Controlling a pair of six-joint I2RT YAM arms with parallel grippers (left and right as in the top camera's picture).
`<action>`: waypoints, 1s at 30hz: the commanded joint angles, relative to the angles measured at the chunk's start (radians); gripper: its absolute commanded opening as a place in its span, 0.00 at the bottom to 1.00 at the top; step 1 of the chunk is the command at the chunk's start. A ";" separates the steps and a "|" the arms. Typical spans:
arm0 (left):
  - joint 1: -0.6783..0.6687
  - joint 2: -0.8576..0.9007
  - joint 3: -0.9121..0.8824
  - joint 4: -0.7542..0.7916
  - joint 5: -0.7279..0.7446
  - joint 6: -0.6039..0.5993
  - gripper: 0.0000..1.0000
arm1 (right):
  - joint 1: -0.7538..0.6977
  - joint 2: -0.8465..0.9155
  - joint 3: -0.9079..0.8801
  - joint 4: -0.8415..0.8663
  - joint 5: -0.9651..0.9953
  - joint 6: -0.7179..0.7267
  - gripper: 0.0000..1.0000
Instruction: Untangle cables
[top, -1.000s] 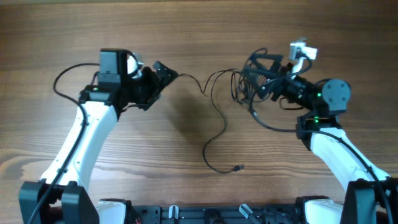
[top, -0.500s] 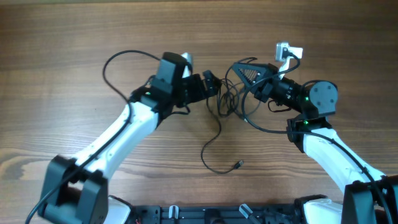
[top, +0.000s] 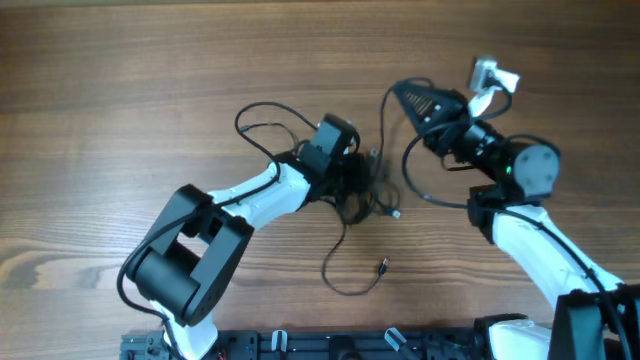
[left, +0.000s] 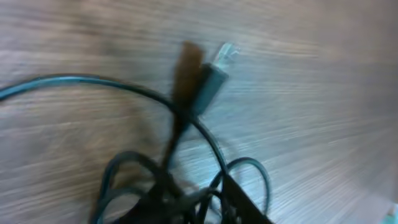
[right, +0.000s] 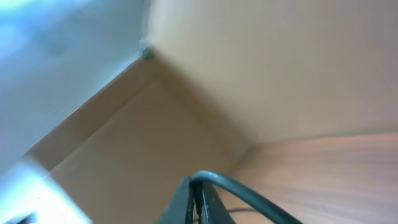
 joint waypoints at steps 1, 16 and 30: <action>0.039 0.015 0.002 -0.119 -0.124 0.045 0.25 | -0.108 -0.003 0.159 -0.265 0.108 -0.241 0.05; 0.410 0.015 0.002 -0.563 -0.354 0.045 0.40 | -0.615 0.000 0.699 -1.259 0.525 -0.655 0.04; 0.452 0.015 0.002 -0.537 -0.334 -0.101 0.27 | -0.661 0.077 0.699 -1.719 0.600 -0.671 1.00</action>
